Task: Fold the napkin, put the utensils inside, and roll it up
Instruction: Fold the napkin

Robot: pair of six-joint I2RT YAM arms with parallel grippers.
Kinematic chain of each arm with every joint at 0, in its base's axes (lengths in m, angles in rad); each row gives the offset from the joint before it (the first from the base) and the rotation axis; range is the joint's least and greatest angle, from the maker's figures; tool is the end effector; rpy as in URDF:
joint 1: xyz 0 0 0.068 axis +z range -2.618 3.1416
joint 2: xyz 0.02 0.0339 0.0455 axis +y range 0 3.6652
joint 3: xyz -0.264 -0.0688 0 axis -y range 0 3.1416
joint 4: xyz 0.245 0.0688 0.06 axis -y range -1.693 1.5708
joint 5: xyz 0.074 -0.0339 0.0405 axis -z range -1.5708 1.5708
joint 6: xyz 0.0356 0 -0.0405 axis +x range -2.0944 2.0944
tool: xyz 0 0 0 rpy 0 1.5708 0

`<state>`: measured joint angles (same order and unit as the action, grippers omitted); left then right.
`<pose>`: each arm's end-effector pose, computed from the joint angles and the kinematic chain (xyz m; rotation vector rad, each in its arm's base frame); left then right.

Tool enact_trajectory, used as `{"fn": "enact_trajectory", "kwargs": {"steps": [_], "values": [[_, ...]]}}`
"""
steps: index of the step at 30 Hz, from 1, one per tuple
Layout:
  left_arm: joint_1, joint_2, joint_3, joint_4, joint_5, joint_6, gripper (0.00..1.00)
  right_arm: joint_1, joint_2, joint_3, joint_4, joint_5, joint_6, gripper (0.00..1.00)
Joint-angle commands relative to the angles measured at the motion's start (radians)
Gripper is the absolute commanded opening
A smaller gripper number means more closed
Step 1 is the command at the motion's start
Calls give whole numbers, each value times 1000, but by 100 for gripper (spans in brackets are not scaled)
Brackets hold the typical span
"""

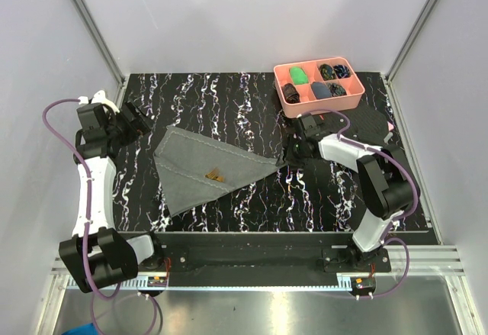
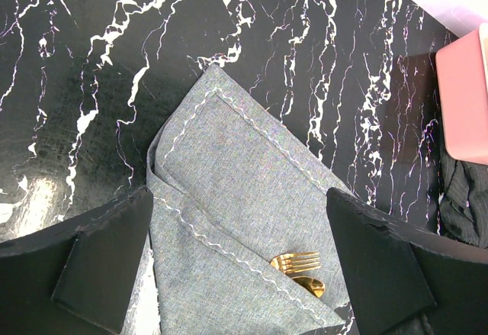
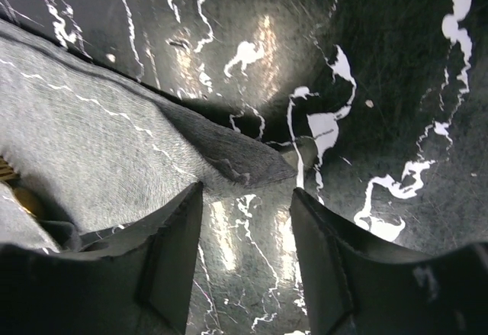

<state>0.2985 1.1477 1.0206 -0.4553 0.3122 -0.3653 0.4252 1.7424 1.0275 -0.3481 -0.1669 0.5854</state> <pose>0.2444 0.0638 0.3233 -0.5250 2.0795 -0.3746 0.3095 0.1467 0.1630 0.1591 2.7217 0.5419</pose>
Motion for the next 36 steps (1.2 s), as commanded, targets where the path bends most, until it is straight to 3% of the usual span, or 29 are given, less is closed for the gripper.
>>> {"fn": "enact_trajectory", "kwargs": {"steps": [1,3,11,21,31,36], "values": [[5,3,-7,37,41,8,99,-9,5,48,40,10,14,55],[7,0,-7,37,42,8,99,-11,19,49,40,10,14,50],[4,-2,-7,38,42,8,99,-14,84,60,46,1,5,47],[5,0,-11,38,50,6,99,-14,106,48,41,3,-4,33],[5,-2,-14,41,56,6,99,-16,135,190,-12,58,-82,11],[5,-3,-17,41,59,6,99,-22,149,256,-46,86,-125,8]]}}
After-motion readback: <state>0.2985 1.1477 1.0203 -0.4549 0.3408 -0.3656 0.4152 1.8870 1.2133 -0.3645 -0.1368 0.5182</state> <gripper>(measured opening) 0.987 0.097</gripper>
